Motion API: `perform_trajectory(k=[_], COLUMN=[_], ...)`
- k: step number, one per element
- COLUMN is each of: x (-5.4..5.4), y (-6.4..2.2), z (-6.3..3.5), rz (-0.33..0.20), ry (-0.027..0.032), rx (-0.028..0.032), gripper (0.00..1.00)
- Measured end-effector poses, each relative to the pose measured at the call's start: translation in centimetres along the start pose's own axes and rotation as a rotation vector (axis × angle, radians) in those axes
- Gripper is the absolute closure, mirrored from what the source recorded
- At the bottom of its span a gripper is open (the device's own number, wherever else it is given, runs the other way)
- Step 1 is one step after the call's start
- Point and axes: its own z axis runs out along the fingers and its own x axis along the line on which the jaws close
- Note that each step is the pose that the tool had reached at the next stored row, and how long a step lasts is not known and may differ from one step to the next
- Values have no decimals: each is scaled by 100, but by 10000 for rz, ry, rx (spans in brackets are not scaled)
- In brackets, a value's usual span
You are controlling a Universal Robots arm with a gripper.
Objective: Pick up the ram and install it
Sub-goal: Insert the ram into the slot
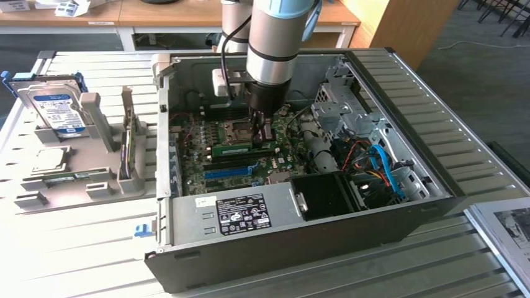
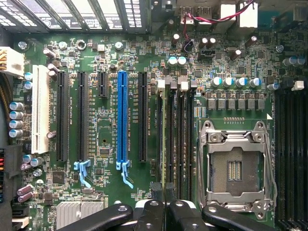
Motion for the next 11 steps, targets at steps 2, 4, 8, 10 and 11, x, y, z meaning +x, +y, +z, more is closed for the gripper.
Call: perform_trajectory(k=[2, 4, 8, 10, 11], x=[0, 0, 0, 0, 0], y=[0, 0, 0, 0, 0], z=[7, 11, 12, 12, 12], rz=[0, 0, 0, -3, -10], ry=[-1, 0, -1, -1, -1], rx=[0, 0, 0, 0, 0], gripper=[88, 88, 88, 88, 88])
